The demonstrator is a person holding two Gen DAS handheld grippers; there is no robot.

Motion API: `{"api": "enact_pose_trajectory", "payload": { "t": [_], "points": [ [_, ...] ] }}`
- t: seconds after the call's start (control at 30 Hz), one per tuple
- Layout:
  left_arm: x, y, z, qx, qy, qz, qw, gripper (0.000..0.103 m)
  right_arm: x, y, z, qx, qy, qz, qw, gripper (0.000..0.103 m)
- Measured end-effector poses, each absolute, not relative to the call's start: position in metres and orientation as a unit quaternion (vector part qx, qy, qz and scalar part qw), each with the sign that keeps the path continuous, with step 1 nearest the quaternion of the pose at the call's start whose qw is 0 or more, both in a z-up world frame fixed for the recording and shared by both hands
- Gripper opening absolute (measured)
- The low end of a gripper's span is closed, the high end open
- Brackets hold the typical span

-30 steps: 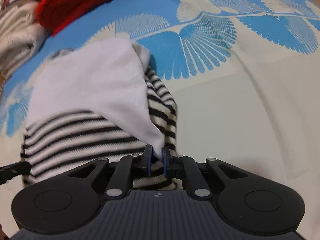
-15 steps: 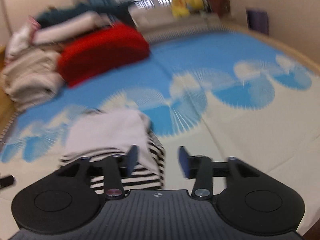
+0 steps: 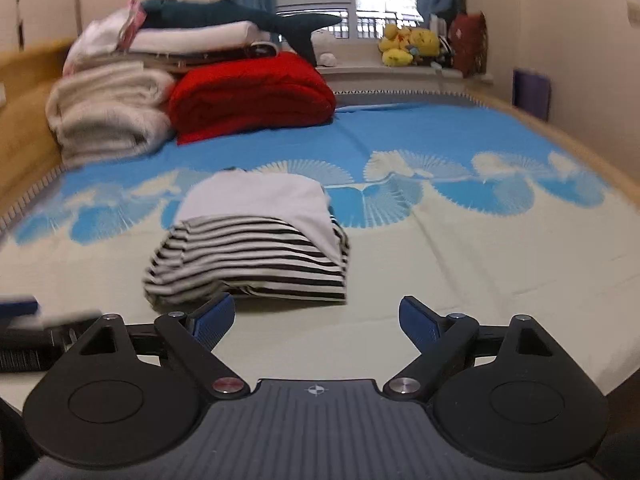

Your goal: Fold small clothes

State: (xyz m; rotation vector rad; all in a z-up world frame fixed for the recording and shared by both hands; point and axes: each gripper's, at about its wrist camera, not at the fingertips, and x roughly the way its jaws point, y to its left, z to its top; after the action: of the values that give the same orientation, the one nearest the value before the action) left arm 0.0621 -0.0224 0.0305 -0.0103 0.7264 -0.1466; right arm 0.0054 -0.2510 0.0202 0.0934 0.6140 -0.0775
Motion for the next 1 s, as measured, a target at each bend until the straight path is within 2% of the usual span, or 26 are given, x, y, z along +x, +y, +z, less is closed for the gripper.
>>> {"api": "enact_pose_trajectory", "payload": {
  "t": [1.0],
  "points": [
    [0.068, -0.029, 0.022, -0.005, 0.356, -0.075, 0.932, 0.102, 0.029, -0.230, 0.005, 0.050, 0.326, -0.026, 0.944, 0.090]
  ]
}}
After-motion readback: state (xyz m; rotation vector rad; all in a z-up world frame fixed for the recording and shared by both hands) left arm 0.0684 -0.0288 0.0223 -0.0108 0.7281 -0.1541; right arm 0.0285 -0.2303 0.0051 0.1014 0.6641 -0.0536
